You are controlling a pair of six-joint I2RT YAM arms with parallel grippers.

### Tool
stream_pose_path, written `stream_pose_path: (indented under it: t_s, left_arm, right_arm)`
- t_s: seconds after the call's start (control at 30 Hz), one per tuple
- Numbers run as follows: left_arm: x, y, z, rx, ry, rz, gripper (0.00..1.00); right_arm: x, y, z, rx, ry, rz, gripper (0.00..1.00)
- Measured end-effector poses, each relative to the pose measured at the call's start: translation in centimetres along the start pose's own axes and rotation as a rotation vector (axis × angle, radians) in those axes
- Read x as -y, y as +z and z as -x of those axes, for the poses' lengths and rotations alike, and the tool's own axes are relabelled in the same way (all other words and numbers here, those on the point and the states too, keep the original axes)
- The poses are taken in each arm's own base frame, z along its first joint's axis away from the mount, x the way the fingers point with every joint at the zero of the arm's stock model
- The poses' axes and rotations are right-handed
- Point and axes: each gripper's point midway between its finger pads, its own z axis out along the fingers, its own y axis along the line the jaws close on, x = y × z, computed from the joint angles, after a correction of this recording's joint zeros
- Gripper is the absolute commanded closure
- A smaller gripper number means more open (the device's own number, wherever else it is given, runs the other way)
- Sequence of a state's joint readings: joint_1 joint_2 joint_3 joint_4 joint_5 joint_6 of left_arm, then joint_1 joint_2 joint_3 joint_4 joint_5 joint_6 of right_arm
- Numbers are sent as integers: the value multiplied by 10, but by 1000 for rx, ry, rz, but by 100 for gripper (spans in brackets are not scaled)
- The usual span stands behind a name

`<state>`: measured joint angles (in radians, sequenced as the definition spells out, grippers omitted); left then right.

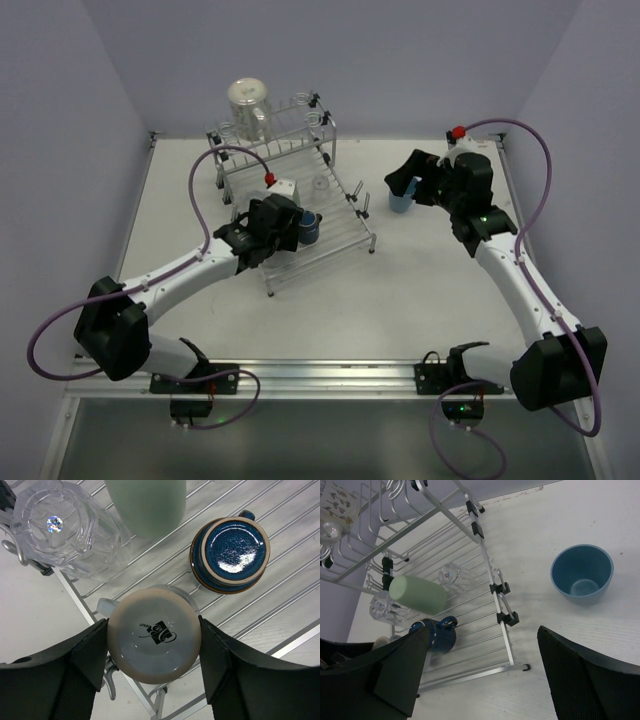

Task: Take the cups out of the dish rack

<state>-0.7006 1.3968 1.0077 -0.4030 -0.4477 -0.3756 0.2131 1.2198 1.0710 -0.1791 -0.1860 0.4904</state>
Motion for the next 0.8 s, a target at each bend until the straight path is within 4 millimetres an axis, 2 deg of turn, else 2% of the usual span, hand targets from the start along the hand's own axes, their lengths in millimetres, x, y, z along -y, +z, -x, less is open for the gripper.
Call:
stream_pose_path:
  t_s: [0.1, 0.17, 0.2, 0.3, 0.5, 0.8]
  left_arm:
    - [0, 1, 1, 6, -4, 3, 51]
    - [-1, 1, 1, 9, -4, 5, 58]
    - [-1, 1, 1, 10, -5, 6, 67]
    - [-2, 0, 1, 10, -8, 8, 78]
    - [-13, -17, 0, 4, -9, 24, 85]
    - [-31, -92, 54, 214, -120, -57, 89]
  right_arm:
    - [0, 0, 0, 0, 0, 0, 8]
    - [0, 0, 0, 0, 0, 1, 8]
    - [0, 0, 0, -1, 0, 0, 8]
    - [1, 0, -4, -7, 1, -1, 8]
    - [-7, -8, -15, -24, 11, 37, 8]
    - [-55, -41, -25, -13, 45, 271, 9]
